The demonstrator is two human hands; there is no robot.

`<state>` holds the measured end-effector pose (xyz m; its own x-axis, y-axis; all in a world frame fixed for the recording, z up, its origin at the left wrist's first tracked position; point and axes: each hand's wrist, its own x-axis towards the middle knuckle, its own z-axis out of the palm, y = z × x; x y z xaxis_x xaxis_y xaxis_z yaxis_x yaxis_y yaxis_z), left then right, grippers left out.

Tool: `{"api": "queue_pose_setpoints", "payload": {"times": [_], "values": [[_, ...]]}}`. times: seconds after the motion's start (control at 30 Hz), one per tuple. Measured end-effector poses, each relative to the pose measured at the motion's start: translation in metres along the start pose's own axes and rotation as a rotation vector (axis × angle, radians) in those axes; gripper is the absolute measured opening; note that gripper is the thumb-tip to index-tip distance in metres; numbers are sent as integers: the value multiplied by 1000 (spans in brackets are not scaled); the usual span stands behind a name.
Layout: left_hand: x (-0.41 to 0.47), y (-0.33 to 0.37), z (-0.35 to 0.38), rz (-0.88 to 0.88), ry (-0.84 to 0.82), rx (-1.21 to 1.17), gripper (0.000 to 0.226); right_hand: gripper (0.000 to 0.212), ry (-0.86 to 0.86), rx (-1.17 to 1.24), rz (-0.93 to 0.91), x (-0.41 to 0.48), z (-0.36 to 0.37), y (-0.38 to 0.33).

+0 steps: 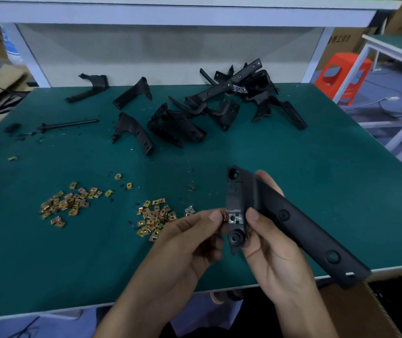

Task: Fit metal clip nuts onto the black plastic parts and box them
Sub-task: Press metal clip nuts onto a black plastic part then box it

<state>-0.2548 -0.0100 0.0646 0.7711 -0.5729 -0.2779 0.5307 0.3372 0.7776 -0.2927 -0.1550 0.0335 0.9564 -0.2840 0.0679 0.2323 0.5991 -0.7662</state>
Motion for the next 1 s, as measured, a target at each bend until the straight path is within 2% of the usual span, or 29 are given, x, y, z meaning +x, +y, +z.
{"api": "queue_pose_setpoints", "payload": {"times": [0.2,0.4,0.6,0.67,0.73,0.77,0.87,0.93,1.0], "values": [[-4,3,0,47,0,81,21,67,5,-63,-38,-1,1,-1],[-8,7,-8,80,-27,335,16,62,-16,-105,-22,-4,-5,0],[-2,-9,-15,3,-120,330,22,71,36,-318,-6,-13,-16,7],[5,-20,-20,-29,-110,378,29,74,64,-301,8,-16,-22,9],[19,-28,-28,-5,-42,556,41,66,92,-233,15,-18,-27,12],[28,-31,-35,67,33,730,38,61,115,-190,16,-19,-29,13],[55,-29,-59,398,437,1423,25,55,193,-100,21,-18,-38,13],[70,-28,-68,328,603,1683,32,55,223,-74,17,-17,-39,12],[80,-29,-73,255,622,1742,35,54,222,-61,20,-16,-38,13]]}}
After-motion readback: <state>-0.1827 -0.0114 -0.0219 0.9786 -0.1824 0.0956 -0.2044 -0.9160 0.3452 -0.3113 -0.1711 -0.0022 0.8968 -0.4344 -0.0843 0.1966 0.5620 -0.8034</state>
